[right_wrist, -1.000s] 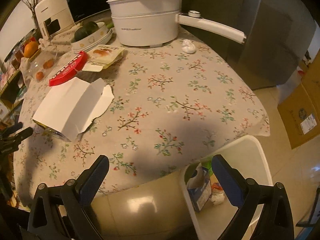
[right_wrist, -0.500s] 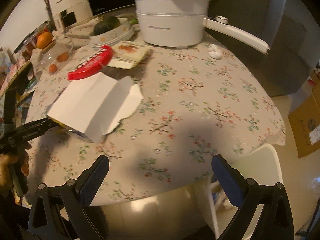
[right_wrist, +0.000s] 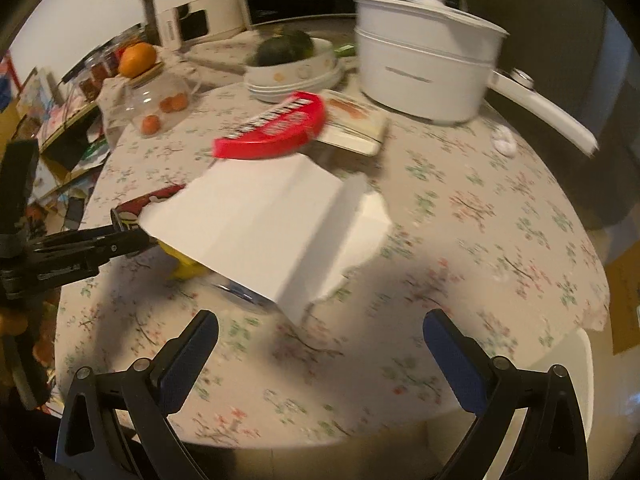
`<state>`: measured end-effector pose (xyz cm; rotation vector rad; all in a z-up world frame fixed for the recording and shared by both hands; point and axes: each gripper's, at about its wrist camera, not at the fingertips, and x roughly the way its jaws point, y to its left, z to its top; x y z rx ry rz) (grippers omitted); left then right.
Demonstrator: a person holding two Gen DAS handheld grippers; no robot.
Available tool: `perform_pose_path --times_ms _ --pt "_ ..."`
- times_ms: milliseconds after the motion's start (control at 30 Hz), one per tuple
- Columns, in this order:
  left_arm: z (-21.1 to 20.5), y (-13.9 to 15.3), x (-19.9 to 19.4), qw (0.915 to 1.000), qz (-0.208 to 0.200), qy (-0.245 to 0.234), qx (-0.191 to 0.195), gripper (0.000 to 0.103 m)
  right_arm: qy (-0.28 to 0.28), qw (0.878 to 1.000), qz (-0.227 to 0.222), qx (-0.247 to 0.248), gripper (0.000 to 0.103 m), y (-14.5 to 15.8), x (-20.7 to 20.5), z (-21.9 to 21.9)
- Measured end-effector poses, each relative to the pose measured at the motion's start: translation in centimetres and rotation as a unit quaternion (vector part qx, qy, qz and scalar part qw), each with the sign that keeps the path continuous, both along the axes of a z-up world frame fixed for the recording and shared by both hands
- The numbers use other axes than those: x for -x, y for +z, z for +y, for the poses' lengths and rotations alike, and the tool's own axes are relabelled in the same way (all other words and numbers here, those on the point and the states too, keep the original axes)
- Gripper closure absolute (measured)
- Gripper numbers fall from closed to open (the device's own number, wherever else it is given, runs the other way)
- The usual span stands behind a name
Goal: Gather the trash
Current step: 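Grasp the red can with the left tool and lift it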
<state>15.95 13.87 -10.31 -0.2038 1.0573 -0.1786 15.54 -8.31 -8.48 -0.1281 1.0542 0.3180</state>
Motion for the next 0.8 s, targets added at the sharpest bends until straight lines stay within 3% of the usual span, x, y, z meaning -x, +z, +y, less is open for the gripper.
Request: perform_pose_path --times_ms 133,333,500,800 --pt "1.0 1.0 0.6 0.9999 -0.008 0.012 0.003 0.048 0.030 0.999 -0.014 0.011 0.000 -0.6 -0.2 3.1" --pt "1.9 1.6 1.1 0.9995 -0.014 0.026 0.011 0.048 0.058 0.997 -0.033 0.034 0.015 -1.6 -0.8 6.3" --pt "1.8 2.2 1.4 0.9993 -0.021 0.028 0.009 0.048 0.053 0.996 -0.044 0.048 0.039 -2.4 -1.7 6.9" --pt "1.4 3.8 1.9 0.9987 -0.045 0.020 0.015 0.048 0.039 0.998 -0.053 0.007 0.073 -0.5 -1.7 4.9"
